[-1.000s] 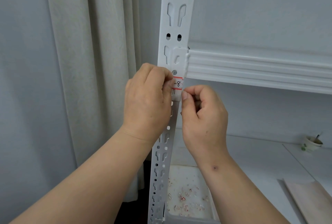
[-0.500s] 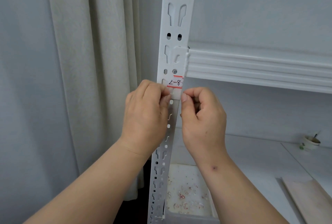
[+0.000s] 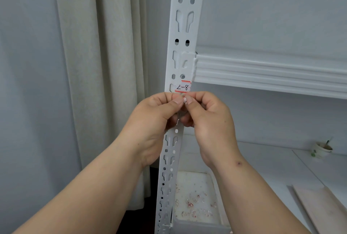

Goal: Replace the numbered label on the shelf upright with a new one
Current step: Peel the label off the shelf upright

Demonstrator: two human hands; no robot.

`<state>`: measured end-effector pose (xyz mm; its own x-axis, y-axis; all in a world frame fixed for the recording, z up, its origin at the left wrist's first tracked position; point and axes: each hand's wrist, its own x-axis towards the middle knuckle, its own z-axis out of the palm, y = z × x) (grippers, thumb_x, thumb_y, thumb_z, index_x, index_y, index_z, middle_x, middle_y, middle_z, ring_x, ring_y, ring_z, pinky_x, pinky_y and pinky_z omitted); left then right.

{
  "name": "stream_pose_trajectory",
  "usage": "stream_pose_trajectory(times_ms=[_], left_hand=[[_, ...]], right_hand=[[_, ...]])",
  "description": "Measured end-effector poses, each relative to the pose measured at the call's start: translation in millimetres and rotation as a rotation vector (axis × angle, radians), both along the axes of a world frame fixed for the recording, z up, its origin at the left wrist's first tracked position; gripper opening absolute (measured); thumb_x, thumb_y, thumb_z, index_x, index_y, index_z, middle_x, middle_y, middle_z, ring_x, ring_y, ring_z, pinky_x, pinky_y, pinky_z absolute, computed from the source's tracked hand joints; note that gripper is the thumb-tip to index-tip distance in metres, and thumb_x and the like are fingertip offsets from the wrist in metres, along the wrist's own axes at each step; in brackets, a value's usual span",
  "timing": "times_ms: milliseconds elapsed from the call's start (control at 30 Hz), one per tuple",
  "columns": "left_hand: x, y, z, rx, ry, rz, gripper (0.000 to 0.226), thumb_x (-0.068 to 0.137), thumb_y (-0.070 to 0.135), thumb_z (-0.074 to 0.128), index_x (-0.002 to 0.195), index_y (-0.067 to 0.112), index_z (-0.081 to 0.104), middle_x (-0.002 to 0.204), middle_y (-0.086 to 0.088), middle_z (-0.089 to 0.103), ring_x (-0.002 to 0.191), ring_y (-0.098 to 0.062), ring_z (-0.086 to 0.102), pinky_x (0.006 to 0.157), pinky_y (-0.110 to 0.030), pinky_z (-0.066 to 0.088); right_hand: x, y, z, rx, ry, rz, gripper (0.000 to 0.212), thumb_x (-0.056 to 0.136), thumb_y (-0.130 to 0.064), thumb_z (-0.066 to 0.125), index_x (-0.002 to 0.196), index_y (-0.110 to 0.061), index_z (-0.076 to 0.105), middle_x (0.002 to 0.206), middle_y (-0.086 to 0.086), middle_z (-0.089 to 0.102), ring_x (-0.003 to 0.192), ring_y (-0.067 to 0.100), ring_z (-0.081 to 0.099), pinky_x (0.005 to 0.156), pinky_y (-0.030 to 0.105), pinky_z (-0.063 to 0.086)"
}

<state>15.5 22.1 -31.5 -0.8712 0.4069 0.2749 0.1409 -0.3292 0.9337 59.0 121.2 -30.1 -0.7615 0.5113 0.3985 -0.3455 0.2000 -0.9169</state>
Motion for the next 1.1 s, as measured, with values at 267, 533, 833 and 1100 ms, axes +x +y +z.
stream_pose_trajectory(times_ms=[267,533,833,1100], left_hand=[[6.2,1.8,1.0,-0.024,0.005,0.070,0.028,0.095,0.011,0.058,0.069,0.018,0.067,0.061,0.000,0.057,0.057,-0.012,0.045,0.058,-0.021,0.041],[15.5,1.5,-0.2,-0.054,0.174,0.225,0.015,0.093,0.009,0.062,0.083,0.017,0.070,0.071,0.001,0.070,0.068,-0.007,0.063,0.062,-0.013,0.050],[13.3,-0.2,-3.2,-0.032,0.129,0.267,0.022,0.090,0.010,0.067,0.089,0.030,0.077,0.089,0.012,0.076,0.085,0.003,0.068,0.076,-0.012,0.048],[-3.1,5.5,-5.0,-0.088,0.177,0.533,0.010,0.088,0.014,0.069,0.083,0.023,0.072,0.085,-0.004,0.072,0.065,-0.003,0.058,0.059,-0.009,0.047]], right_hand=[[7.3,-0.7,0.4,-0.058,-0.001,0.064,0.013,0.092,-0.011,0.058,0.089,-0.011,0.070,0.068,0.002,0.067,0.055,0.009,0.057,0.058,0.022,0.049],[11.9,-1.8,2.2,-0.131,0.016,0.126,0.013,0.089,-0.007,0.060,0.085,-0.013,0.071,0.066,-0.001,0.068,0.061,0.012,0.061,0.064,0.029,0.050],[9.2,4.1,5.3,-0.143,0.018,-0.008,0.014,0.085,-0.005,0.065,0.080,-0.017,0.067,0.056,-0.006,0.062,0.051,0.009,0.055,0.055,0.021,0.047],[4.3,6.1,-3.3,-0.005,-0.039,-0.103,0.018,0.090,-0.011,0.056,0.085,-0.025,0.066,0.067,-0.005,0.061,0.049,0.003,0.055,0.053,0.015,0.044]])
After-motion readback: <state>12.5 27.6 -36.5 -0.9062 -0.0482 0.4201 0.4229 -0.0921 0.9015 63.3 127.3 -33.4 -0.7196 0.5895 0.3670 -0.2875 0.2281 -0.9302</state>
